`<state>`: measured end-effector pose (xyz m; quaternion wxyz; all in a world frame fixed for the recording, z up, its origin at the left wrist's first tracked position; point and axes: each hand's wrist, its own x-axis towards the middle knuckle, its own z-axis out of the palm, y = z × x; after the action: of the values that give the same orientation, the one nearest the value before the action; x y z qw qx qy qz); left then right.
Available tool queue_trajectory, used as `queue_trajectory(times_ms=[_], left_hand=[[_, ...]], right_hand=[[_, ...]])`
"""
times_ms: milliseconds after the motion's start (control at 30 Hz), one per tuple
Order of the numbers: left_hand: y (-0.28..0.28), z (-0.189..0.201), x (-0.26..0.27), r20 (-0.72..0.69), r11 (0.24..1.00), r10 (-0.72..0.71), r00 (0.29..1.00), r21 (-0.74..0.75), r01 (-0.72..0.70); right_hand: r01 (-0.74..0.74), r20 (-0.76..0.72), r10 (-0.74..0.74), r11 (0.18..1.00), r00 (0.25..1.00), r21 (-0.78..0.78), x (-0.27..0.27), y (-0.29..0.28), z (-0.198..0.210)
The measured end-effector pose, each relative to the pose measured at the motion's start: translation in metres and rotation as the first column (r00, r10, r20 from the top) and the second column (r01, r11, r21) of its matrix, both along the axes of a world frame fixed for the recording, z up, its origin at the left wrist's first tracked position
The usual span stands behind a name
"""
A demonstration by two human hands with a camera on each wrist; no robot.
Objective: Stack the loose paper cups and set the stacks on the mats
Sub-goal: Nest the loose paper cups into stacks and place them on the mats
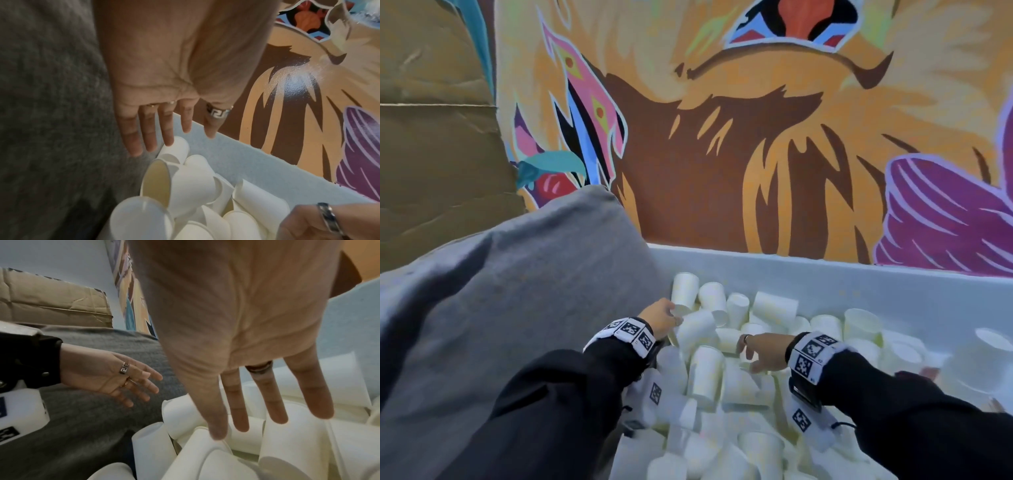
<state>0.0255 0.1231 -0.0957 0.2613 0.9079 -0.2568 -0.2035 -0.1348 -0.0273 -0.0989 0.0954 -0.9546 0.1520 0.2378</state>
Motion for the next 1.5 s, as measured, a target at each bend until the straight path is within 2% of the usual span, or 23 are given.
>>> queue_trajectory(times_ms=[200,367,533,767,900,1000,1167,1300,1500], left_hand=[[-0.003,-0.022,0.011,-0.026,0.999,0.032,0.999,0.024,-0.031],[-0.012,-0.036,0.017,-0.083,0.998,0.067,0.994,0.007,-0.067],[-0.019,-0.043,0.024,-0.059,0.995,0.1,0.993,-0.01,-0.1],[-0.022,-0.04,0.033,-0.145,0.97,0.154,0.977,-0.169,-0.177],[-0.019,-0.03,0.032,-0.168,0.948,0.128,0.977,-0.27,-0.17],[-0.014,-0.014,0.029,-0.19,0.914,0.099,0.977,-0.371,-0.165],[-0.006,0.017,0.012,-0.255,0.818,0.048,0.966,-0.544,-0.185],[-0.005,0.034,-0.004,-0.26,0.802,-0.052,0.964,-0.586,-0.115],[-0.005,0.048,-0.022,-0.293,0.781,-0.234,0.927,-0.624,0.0]], right_hand=[[0.053,-0.102,-0.052,0.998,0.993,0.013,0.01,0.003,-0.023],[0.065,-0.165,-0.07,0.997,0.984,-0.037,0.013,0.005,-0.035],[0.018,-0.228,-0.029,0.999,0.973,-0.051,0.017,0.006,-0.042],[-0.056,-0.238,0.036,0.996,0.971,-0.076,0.019,0.003,-0.037],[0.011,-0.143,-0.016,0.999,0.99,-0.033,0.019,-0.01,-0.022],[0.078,0.016,-0.078,0.996,0.997,0.037,0.014,-0.023,-0.004],[0.188,0.307,-0.229,0.969,0.924,0.16,0.009,-0.044,0.027],[0.165,0.459,-0.258,0.958,0.85,0.233,0.01,-0.044,0.042],[0.067,0.557,-0.232,0.952,0.797,0.299,0.02,-0.017,0.049]])
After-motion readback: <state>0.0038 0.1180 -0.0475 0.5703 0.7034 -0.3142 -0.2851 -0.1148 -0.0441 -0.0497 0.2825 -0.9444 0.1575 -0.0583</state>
